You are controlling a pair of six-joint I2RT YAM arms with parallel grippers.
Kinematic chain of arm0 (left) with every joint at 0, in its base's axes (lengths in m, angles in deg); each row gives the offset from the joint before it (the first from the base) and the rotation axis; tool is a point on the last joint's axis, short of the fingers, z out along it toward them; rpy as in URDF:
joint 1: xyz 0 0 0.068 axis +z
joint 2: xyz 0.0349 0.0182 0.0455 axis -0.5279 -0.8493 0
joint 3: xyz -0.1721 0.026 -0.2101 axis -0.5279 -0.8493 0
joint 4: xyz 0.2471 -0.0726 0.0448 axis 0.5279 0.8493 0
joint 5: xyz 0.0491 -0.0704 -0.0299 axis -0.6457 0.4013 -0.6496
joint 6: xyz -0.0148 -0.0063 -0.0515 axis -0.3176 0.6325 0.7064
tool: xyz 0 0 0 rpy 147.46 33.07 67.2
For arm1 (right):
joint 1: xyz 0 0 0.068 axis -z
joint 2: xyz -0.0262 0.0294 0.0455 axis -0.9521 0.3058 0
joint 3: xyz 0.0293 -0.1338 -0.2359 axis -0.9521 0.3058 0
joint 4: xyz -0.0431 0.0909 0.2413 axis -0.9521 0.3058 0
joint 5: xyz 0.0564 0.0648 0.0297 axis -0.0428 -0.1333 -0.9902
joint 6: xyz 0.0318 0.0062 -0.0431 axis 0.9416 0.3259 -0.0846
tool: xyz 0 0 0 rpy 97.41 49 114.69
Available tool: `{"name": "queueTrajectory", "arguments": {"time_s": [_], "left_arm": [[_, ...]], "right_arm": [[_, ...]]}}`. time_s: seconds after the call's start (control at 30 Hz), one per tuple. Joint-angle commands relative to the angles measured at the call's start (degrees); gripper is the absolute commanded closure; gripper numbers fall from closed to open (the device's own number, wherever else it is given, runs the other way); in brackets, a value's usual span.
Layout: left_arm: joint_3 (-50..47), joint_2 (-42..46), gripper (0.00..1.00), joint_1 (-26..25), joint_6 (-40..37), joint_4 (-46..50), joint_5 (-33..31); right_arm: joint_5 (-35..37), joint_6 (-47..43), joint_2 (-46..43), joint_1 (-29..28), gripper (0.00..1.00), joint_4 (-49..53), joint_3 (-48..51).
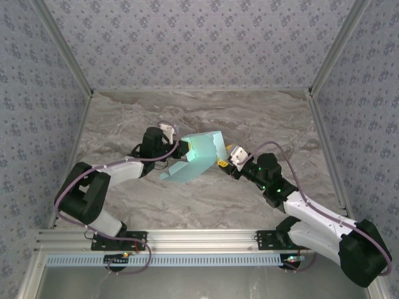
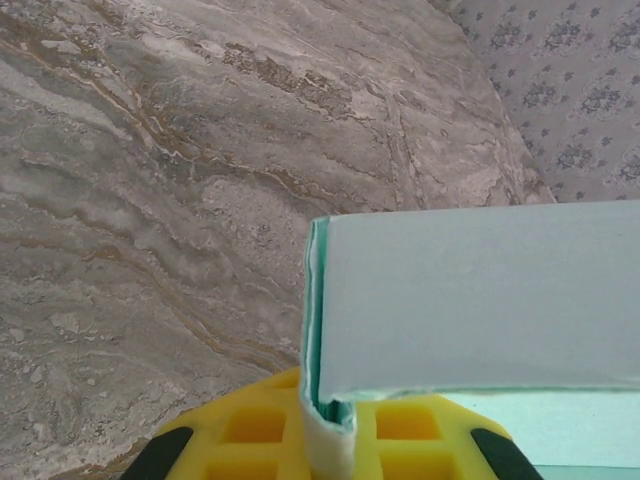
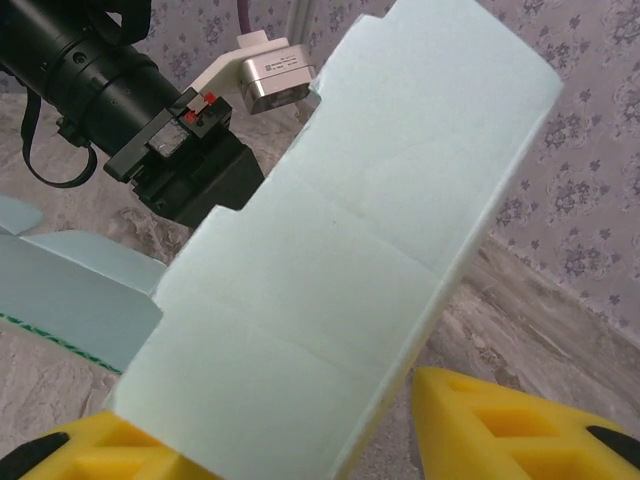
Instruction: Fold the paper box
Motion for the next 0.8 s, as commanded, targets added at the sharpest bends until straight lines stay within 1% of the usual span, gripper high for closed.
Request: {"name": "queueTrajectory", "arguments": {"time_s": [0.0, 0.13, 0.17, 0.2, 0.23, 0.27, 0.3, 0.37, 0.47, 0.5, 0.53, 0.6, 0.7, 0.77], "left_arm": [[1.20, -0.17, 1.00, -0.08, 0.26, -2.74, -0.58], [1.07, 0.10, 1.00, -0.32, 0.41, -2.72, -1.96], [1.06, 0.02, 1.00, -0.34, 0.23, -2.62, -2.14], [1.04, 0.11, 1.00, -0.33, -0.15, -2.32, -2.51], [1.02, 0.14, 1.00, -0.33, -0.58, -1.96, -2.97], [1.14, 0.24, 1.00, -0.28, -1.10, -1.54, -3.20], [1.46, 0.48, 1.00, -0.31, -1.80, -0.87, -2.61], [2.26, 1.25, 1.00, -0.49, -3.62, 0.55, -1.37], [2.56, 2.74, 1.00, -0.57, -5.49, 2.75, -1.96], [2.47, 3.34, 1.00, -0.43, -6.02, 3.25, -2.18], [2.47, 3.77, 1.00, -0.50, -6.60, 3.75, -2.32], [2.47, 4.37, 1.00, -0.43, -7.71, 4.93, -2.32], [2.26, 5.09, 1.00, -0.41, -8.72, 5.57, -1.98], [2.21, 5.23, 1.00, -0.38, -9.01, 5.59, -1.73]], "right_arm": [[2.99, 1.81, 0.82, -1.86, 0.50, -2.77, -2.06], [4.81, 0.29, 0.35, -3.00, 0.50, 1.60, -3.03], [4.66, 0.48, -0.18, -3.05, 0.47, 2.46, -3.04], [4.07, 0.89, -1.08, -2.87, 0.42, 3.95, -3.04], [2.31, 1.36, -2.31, -2.54, 0.35, 5.97, -3.12], [0.53, 1.72, -3.35, -2.26, 0.31, 8.09, -3.37], [-1.11, 2.42, -4.67, -1.83, 0.27, 10.76, -3.89], [-4.76, 3.59, -7.22, -0.60, 0.23, 15.18, -4.79], [-12.93, 5.54, -10.95, 2.68, 0.19, 20.04, -5.24], [-15.52, 6.51, -11.66, 4.56, 0.16, 21.26, -5.33], [-17.19, 8.33, -12.34, 6.45, 0.11, 22.03, -5.45], [-18.65, 10.91, -12.94, 9.18, 0.09, 22.91, -5.56], [-19.29, 16.29, -13.62, 13.39, 0.09, 21.35, -4.96], [-22.53, 20.52, -13.51, 16.56, 0.10, 18.05, -4.30]]}}
